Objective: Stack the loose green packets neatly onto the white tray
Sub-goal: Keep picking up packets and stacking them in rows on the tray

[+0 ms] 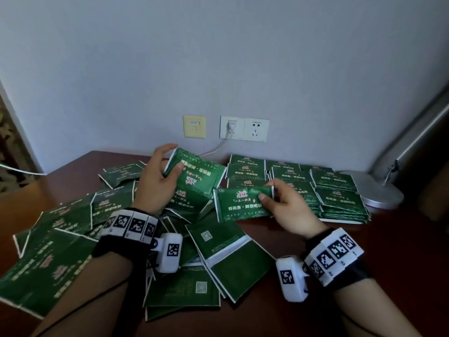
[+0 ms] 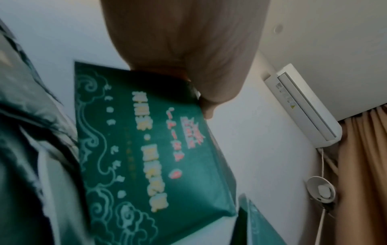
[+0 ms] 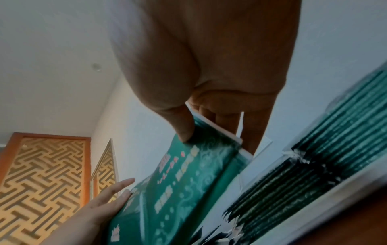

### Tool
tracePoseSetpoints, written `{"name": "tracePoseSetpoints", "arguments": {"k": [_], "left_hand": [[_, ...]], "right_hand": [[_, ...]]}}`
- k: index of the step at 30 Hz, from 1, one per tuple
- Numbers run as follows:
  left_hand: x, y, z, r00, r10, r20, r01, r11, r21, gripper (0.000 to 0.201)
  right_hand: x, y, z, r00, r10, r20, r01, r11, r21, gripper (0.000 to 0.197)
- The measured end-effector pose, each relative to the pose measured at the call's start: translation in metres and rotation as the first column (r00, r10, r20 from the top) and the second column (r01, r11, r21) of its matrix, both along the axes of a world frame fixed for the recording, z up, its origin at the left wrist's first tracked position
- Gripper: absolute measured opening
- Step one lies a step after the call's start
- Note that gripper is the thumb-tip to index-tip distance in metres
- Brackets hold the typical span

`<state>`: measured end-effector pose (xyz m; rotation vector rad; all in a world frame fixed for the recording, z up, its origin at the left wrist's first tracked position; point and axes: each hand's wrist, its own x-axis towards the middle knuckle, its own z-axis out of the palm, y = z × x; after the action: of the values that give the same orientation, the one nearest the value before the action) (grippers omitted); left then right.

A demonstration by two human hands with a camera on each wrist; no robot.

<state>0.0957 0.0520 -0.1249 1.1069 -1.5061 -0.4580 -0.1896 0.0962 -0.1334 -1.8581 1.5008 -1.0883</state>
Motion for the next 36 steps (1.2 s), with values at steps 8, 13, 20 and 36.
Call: {"name": "tracePoseSetpoints", "arguments": {"k": [8, 13, 20, 36], "left_hand": [[0.005, 0.002, -0.003, 0.911, -0.248, 0.329, 0.147, 0.942, 0.302, 0.059], [0.016, 0.004, -0.004, 0.729, -0.408, 0.55, 0.085, 0.851, 0.519, 0.095], [0.028, 0.005, -0.009, 0.789, -0.247, 0.563, 0.069, 0.946, 0.317, 0.023], [-0.14, -0.035, 0.044, 0.954, -0.196, -0.228, 0.28, 0.855, 0.438, 0.015]], "right_hand": [[0.003, -0.001, 0.0, 0.969, -0.071, 0.235, 0.042, 0.991, 0.124, 0.015], [0.002, -0.007, -0.004, 0.96, -0.083, 0.267, 0.044, 0.988, 0.149, 0.033], [0.002, -0.01, -0.012, 0.911, -0.018, 0.412, -0.04, 0.991, 0.131, 0.023], [-0.201, -0.02, -0.001, 0.668, -0.548, 0.504, 0.487, 0.834, 0.261, 0.009]]}}
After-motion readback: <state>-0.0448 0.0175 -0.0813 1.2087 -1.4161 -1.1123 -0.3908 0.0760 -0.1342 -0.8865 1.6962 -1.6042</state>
